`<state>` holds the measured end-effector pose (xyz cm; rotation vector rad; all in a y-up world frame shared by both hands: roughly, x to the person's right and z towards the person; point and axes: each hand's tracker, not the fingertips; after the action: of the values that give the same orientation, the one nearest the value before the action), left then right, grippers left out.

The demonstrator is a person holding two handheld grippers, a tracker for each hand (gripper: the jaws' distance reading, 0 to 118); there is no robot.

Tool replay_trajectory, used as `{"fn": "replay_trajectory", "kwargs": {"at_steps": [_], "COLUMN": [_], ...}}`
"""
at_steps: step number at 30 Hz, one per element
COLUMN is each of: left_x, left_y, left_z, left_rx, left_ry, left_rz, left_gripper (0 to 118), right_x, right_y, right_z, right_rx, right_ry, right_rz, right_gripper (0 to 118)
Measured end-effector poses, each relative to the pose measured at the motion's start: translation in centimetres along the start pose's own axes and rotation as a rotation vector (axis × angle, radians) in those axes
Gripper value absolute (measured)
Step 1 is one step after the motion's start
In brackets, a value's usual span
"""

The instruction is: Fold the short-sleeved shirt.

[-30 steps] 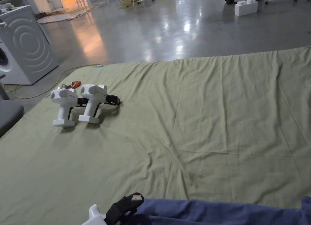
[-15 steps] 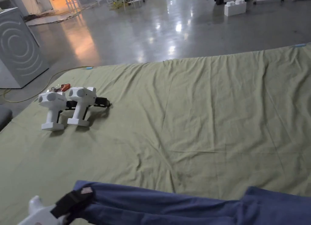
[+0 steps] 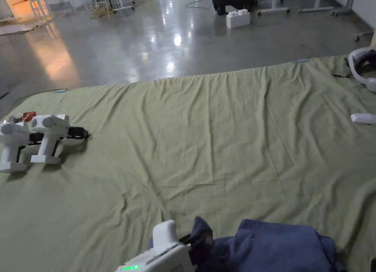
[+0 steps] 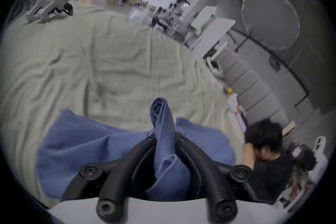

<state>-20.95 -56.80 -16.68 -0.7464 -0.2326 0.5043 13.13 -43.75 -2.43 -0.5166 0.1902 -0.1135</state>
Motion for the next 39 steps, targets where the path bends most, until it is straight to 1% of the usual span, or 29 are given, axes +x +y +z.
{"fn": "replay_trajectory", "kwargs": {"at_steps": [1,2,3,4,5,6,7,8,9,10,11,12,14,15,16,19,21,23,25,26,27,28,29,32,34,36,37,38,39], "left_x": [0.0,0.1,-0.1,-0.2,0.1,0.1,-0.2,-0.7,-1.2,-2.0,-2.6,-3.0,-4.0,-3.9,-3.3,-2.0,-1.1,-1.5,-2.2,-3.1,-4.1,-5.4,-6.7,-11.5,-16.1,-17.8,-18.5,-18.5,-18.1], "left_y": [-0.6,-0.8,-0.7,-0.4,0.3,0.9,1.5,2.1,2.4,2.5,2.3,1.8,0.3,-0.6,-1.6,-4.4,-4.4,-2.7,-1.4,-0.6,-0.1,0.4,0.7,0.6,0.1,-1.2,-1.8,-2.6,-3.3], "left_z": [-1.2,-2.0,-2.2,-2.0,-0.8,0.3,1.7,3.1,3.9,4.3,3.8,3.3,1.0,-0.1,-1.6,-5.7,-5.2,-3.9,0.0,2.5,4.3,6.5,8.5,11.2,9.3,7.4,5.8,4.5,4.0], "left_rx": [-0.039,-0.059,-0.073,-0.076,-0.016,0.027,0.074,0.125,0.16,0.173,0.162,0.157,0.067,0.029,-0.036,-0.207,-0.153,-0.166,-0.061,-0.007,0.03,0.052,0.058,0.163,0.161,0.131,0.09,0.076,0.093], "left_ry": [0.032,0.044,0.018,-0.017,-0.056,-0.055,-0.038,-0.049,-0.052,-0.032,-0.007,-0.024,-0.203,-0.218,-0.172,-0.11,-0.11,-0.124,-0.176,-0.191,-0.189,-0.187,-0.173,-0.09,-0.055,-0.095,-0.151,-0.218,-0.243], "left_rz": [-0.018,-0.016,-0.001,0.019,0.022,0.014,0.008,0.028,0.059,0.112,0.158,0.178,0.292,0.33,0.326,0.222,0.161,0.191,0.169,0.168,0.187,0.222,0.253,0.396,0.519,0.626,0.682,0.735,0.759], "left_gripper": [41,74,94,90,89,84,72,52,52,41,16,2,2,2,2,2,2,2,3,16,61,97,108,107,107,104,95,80,75], "right_x": [0.4,0.8,1.1,1.4,1.6,1.8,1.9,2.0,2.2,2.2,2.3,2.4,2.3,2.2,2.2,1.9,1.8,1.7,1.6,1.3,1.1,0.9,0.7,0.1,-0.2,-0.5,-0.6,-0.6,-0.7], "right_y": [-0.2,-0.5,-0.7,-0.9,-1.1,-1.2,-1.4,-1.5,-1.5,-1.6,-1.7,-1.7,-1.7,-1.7,-1.8,-1.8,-1.9,-2.0,-2.0,-2.0,-2.0,-2.0,-1.9,-1.8,-1.8,-1.8,-1.8,-1.8,-1.9], "right_z": [0.1,0.2,0.3,0.4,0.4,0.4,0.4,0.4,0.4,0.3,0.3,0.2,0.2,0.3,0.4,0.7,0.7,0.6,0.2,0.1,0.1,0.0,-0.1,-0.5,-0.6,-0.5,-0.4,-0.3,-0.3], "right_rx": [-0.007,-0.011,-0.012,-0.018,-0.026,-0.029,-0.029,-0.03,-0.033,-0.035,-0.037,-0.042,-0.049,-0.053,-0.059,-0.064,-0.069,-0.073,-0.08,-0.077,-0.073,-0.067,-0.066,-0.071,-0.077,-0.081,-0.083,-0.087,-0.09], "right_ry": [-0.002,-0.005,-0.009,-0.013,-0.019,-0.022,-0.027,-0.03,-0.031,-0.027,-0.025,-0.022,-0.023,-0.023,-0.021,-0.025,-0.023,-0.016,0.002,0.006,0.008,0.008,0.022,0.044,0.051,0.055,0.056,0.057,0.057], "right_rz": [-0.018,-0.036,-0.046,-0.056,-0.062,-0.063,-0.064,-0.067,-0.07,-0.074,-0.078,-0.081,-0.082,-0.081,-0.079,-0.073,-0.073,-0.073,-0.077,-0.072,-0.064,-0.055,-0.05,-0.031,-0.015,-0.005,-0.003,-0.003,-0.003], "right_gripper": [2,2,2,2,2,2,2,2,2,2,2,2,2,2,2,2,2,2,2,2,2,2,2,2,2,2,2,2,2]}}
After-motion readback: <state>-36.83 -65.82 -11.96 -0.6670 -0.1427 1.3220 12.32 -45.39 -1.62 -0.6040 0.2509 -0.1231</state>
